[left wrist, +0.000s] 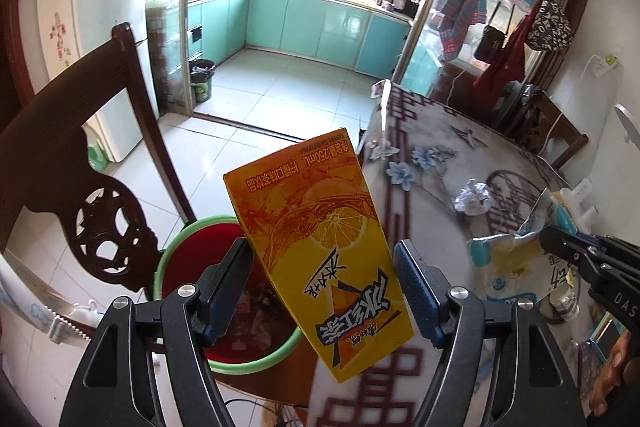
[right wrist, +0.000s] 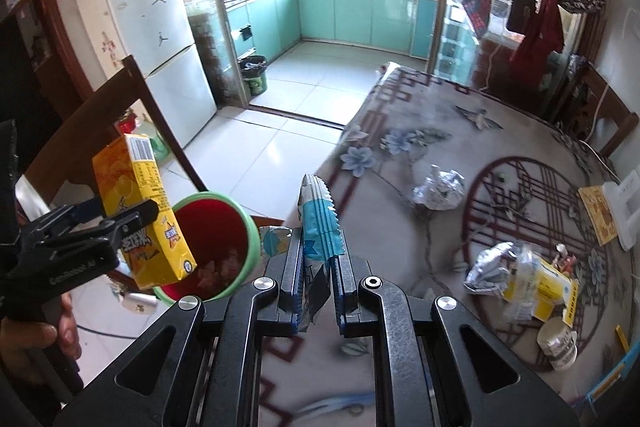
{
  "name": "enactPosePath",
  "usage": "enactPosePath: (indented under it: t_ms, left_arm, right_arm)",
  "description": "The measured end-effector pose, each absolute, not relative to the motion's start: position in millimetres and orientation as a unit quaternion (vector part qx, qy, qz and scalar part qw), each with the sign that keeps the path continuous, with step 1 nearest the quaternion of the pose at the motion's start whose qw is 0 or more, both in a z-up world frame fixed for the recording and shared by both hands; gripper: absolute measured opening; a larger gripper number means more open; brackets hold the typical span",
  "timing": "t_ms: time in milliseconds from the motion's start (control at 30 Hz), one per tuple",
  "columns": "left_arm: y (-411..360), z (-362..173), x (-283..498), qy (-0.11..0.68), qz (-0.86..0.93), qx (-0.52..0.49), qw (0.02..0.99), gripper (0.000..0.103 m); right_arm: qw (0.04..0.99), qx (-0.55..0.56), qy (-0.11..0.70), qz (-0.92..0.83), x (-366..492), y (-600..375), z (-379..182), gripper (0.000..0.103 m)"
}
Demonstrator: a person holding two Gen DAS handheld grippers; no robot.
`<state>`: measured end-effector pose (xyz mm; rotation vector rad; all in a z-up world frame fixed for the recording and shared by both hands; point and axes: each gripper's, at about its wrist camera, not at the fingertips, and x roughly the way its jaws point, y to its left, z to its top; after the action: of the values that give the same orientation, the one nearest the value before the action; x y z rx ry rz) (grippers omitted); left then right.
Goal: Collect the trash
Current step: 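Carry the blue-white wrapper and lemon tea carton above the red bucket with both tools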
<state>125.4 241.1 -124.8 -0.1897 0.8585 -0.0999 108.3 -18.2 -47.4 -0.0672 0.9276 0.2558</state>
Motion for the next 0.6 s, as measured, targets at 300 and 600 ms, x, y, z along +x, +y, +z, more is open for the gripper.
enactPosePath:
  t_ms: [300,600]
  left_arm:
    - [280,-145,123,0.431,-0.014,-0.102,0.896,0.072]
    - [322,-174,122,0.459,0.021,-0.121,0.88,0.072]
  right_arm:
    - [0.872,-0.03,0.458,0.168,120,22,-60,0.012]
    - [0.851,-0.036,0.478,0.216,138,72,-83,0.012]
